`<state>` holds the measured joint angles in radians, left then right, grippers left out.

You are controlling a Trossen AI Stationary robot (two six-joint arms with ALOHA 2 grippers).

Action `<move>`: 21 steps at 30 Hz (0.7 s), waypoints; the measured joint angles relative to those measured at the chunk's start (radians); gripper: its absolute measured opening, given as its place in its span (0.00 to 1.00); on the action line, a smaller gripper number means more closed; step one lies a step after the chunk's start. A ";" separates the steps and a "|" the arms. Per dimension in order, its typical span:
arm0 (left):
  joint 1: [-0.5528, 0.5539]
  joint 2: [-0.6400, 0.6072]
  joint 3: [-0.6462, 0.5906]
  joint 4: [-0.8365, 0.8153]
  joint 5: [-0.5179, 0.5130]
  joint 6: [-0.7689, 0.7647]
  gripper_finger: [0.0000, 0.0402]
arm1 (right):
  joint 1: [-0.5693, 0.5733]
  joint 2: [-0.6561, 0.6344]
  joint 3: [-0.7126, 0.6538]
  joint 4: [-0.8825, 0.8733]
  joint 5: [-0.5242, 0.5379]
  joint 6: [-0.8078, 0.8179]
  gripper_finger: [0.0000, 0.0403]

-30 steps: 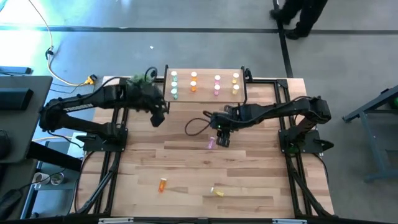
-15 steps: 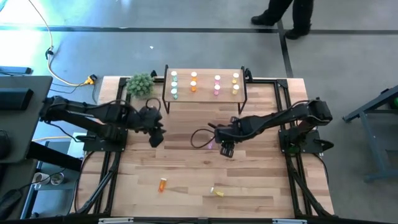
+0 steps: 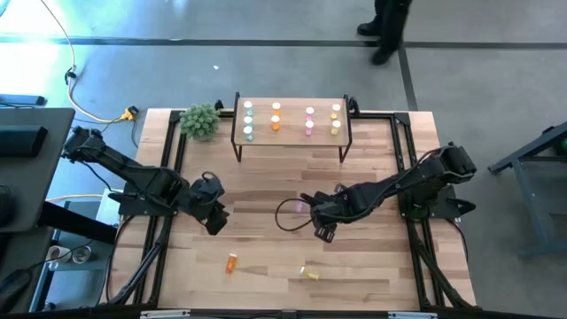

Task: Pick and place medicine bottles onto shelf by color
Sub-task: Put the orange pill bottle on the shelf aligned with the orange pill bottle

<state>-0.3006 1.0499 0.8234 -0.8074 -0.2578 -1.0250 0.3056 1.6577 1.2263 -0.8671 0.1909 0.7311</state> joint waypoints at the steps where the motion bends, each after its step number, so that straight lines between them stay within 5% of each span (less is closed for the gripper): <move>1: -0.022 0.005 0.000 0.003 -0.006 -0.027 0.38 | 0.010 0.000 0.000 0.000 0.000 0.014 0.43; 21: -0.345 0.247 0.000 0.216 -0.016 -0.347 0.38 | 0.104 0.000 0.000 0.009 0.003 0.155 0.43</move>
<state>-0.6459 1.2965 0.8234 -0.5917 -0.2733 -1.3724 0.4093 1.6577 1.2266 -0.8583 0.1937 0.8860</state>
